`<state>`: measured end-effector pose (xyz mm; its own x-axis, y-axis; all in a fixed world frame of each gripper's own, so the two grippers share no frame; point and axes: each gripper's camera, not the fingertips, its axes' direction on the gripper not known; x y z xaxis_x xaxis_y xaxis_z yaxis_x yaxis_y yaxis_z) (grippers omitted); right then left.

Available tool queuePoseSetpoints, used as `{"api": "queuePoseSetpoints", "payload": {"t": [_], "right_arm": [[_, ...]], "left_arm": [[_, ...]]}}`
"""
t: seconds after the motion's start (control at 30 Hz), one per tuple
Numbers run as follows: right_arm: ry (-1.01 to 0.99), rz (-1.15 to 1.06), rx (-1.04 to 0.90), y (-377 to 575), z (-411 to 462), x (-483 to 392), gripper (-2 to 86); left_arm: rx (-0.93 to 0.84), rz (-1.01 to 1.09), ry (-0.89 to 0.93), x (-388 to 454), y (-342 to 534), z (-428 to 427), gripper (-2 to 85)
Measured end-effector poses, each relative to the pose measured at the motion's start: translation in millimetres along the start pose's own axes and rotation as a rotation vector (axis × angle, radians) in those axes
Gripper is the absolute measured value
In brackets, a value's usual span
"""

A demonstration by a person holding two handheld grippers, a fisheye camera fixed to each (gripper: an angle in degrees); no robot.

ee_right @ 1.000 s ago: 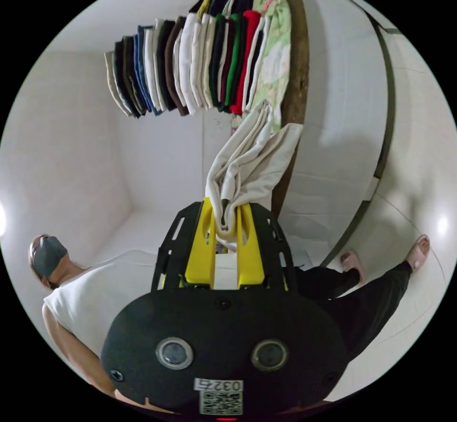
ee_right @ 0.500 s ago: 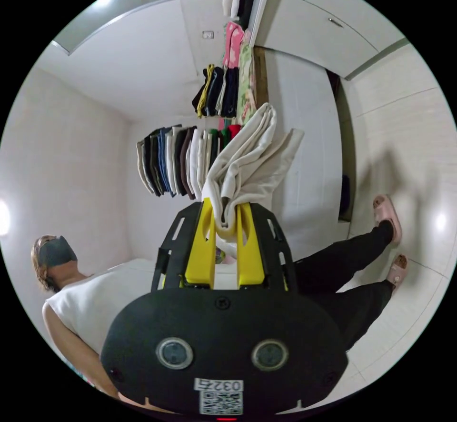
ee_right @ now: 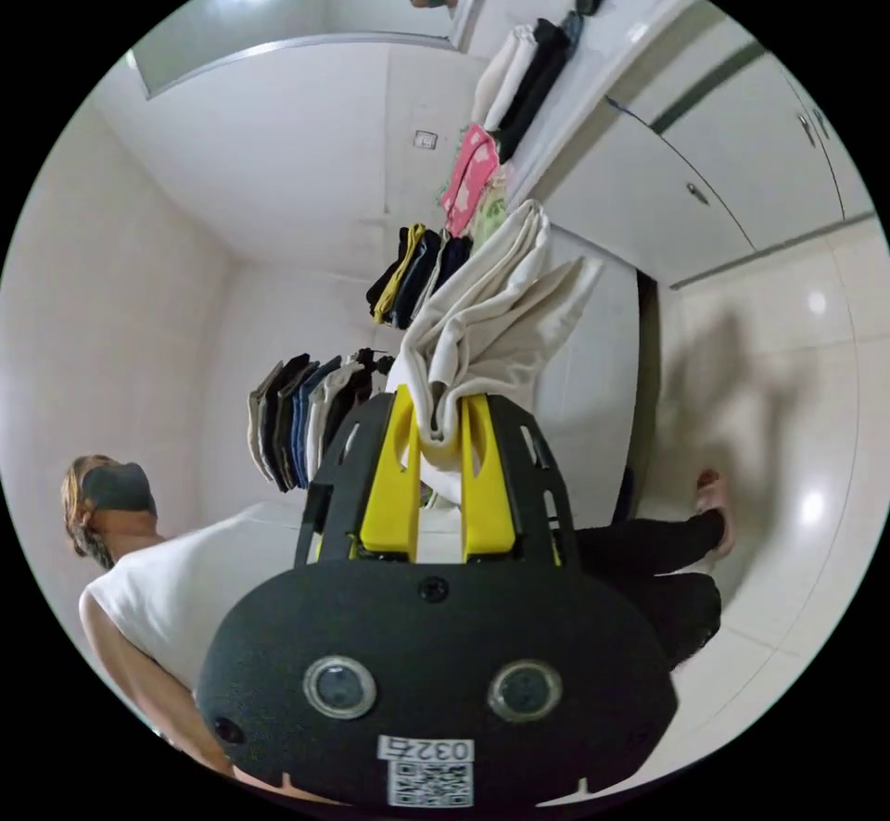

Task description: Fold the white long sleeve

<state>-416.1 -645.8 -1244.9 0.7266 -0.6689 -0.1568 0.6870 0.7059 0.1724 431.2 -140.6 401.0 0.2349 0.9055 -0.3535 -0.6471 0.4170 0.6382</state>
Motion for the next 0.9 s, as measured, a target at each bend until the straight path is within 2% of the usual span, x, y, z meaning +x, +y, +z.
{"api": "queuePoseSetpoints", "payload": {"t": [0.1, 0.23, 0.4, 0.57, 0.73, 0.8, 0.87, 0.9], "right_arm": [[0.057, -0.089, -0.005, -60, 13, -8, 6.6], [0.045, -0.103, -0.014, -138, 44, 10, 6.6], [0.025, -0.129, -0.123, -245, 113, 49, 6.6], [-0.094, -0.128, -0.329, -383, 243, 107, 6.5], [-0.241, -0.177, -0.520, -472, 385, 110, 6.6], [-0.261, -0.157, -0.547, -492, 432, 113, 6.6], [-0.157, -0.194, -0.569, -513, 490, 132, 7.4], [-0.090, -0.204, -0.587, -518, 506, 143, 7.8]], "left_arm": [[-0.002, 0.031, -0.003, -13, -50, -1, 1.5], [0.085, 0.027, 0.001, -31, -96, -12, 1.4], [0.169, 0.076, -0.156, -36, -149, -42, 1.3], [0.383, 0.057, -0.401, -14, -193, -100, 1.3], [0.634, 0.081, -0.547, 41, -205, -156, 1.5], [0.751, 0.024, -0.643, 50, -201, -177, 1.8], [0.895, -0.191, -0.996, 35, -192, -205, 2.8], [0.915, -0.282, -1.077, 24, -188, -211, 2.3]]}}
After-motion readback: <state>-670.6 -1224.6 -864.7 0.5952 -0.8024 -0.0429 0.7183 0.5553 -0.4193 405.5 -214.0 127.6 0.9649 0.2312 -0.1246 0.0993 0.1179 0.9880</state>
